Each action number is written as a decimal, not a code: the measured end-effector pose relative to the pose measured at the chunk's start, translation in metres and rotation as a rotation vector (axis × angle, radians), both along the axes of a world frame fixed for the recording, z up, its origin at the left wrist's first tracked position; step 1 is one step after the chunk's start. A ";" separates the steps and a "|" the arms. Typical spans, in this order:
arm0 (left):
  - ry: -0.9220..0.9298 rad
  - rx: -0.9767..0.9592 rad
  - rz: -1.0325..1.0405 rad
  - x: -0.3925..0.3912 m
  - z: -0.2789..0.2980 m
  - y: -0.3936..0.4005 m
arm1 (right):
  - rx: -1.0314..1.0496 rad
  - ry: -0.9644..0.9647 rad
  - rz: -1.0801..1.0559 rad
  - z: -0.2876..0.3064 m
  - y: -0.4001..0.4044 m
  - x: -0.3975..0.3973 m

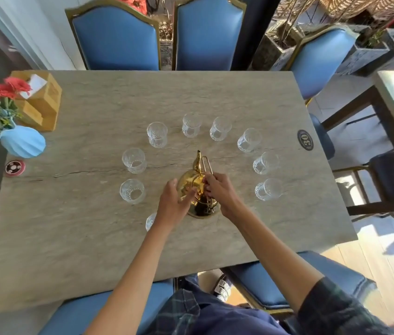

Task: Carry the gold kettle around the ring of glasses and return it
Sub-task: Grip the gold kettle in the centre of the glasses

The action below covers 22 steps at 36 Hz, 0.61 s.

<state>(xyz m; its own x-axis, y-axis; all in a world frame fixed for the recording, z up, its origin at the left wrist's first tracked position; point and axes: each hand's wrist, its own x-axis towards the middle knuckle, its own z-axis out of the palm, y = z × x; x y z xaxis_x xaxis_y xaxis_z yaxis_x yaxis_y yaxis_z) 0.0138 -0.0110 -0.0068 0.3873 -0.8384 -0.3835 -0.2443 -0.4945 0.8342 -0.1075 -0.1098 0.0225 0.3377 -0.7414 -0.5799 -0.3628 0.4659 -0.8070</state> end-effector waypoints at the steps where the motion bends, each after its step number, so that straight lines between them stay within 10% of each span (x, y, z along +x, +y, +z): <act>1: 0.002 0.013 0.005 0.000 -0.004 0.000 | -0.007 -0.008 0.009 0.004 0.006 -0.004; 22: 0.455 0.215 -0.245 -0.069 -0.005 0.048 | 0.127 -0.247 -0.254 0.079 0.122 -0.107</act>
<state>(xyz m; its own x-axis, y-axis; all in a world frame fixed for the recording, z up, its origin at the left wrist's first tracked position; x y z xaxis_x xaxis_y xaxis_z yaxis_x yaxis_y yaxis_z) -0.0555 0.0367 -0.0121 -0.0538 -0.7674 -0.6388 -0.0125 -0.6392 0.7689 -0.2142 0.0118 0.1014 0.2936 -0.7469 -0.5967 -0.0243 0.6181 -0.7857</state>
